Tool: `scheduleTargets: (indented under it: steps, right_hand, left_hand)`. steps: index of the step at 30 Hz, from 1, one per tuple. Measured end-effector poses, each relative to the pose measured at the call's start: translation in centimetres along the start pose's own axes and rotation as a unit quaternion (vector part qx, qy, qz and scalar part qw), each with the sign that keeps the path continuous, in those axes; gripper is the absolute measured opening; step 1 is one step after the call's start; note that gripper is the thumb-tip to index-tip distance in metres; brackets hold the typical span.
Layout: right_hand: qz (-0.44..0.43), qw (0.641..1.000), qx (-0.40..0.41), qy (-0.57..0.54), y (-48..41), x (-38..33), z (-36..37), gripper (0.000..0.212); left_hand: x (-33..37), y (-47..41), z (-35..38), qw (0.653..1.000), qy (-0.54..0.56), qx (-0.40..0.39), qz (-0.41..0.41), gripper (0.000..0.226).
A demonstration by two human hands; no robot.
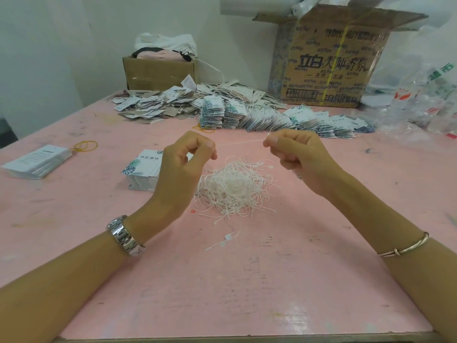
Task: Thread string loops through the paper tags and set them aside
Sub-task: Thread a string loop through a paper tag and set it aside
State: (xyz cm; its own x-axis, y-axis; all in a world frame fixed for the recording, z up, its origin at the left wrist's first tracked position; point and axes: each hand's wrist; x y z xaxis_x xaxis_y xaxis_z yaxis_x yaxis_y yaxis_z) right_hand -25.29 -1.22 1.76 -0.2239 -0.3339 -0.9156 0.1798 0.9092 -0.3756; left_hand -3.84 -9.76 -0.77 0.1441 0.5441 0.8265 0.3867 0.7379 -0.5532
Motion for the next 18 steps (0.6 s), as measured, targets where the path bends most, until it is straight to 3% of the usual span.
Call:
scheduleTargets:
  steps: [9,14,18]
  right_hand:
    - [0.024,0.972,0.169,-0.164,-0.6,0.5,0.0,0.021]
    - [0.030,0.961,0.165,-0.220,-0.6,0.3,0.5,0.029]
    - [0.053,0.945,0.122,-0.298,-0.4,-0.1,1.0,0.030]
  left_hand:
    - [0.2,1.8,1.1,0.962,-0.163,-0.191,0.111,0.028]
    - [0.3,2.4,1.5,0.918,-0.247,-0.227,0.213,0.019]
    - [0.5,2.6,1.6,0.903,-0.264,-0.245,0.235,0.018]
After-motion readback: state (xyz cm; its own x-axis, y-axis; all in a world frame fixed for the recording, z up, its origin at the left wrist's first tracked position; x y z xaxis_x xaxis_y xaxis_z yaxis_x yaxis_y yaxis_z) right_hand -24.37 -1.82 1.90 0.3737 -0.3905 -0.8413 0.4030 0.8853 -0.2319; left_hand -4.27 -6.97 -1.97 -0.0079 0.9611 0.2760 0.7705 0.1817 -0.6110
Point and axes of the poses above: each hand's wrist, its own y-axis away from the middle knuckle, its own z-axis out of the palm, x = y × z, and after that the axes turned 2 degrees about -z, right-handed
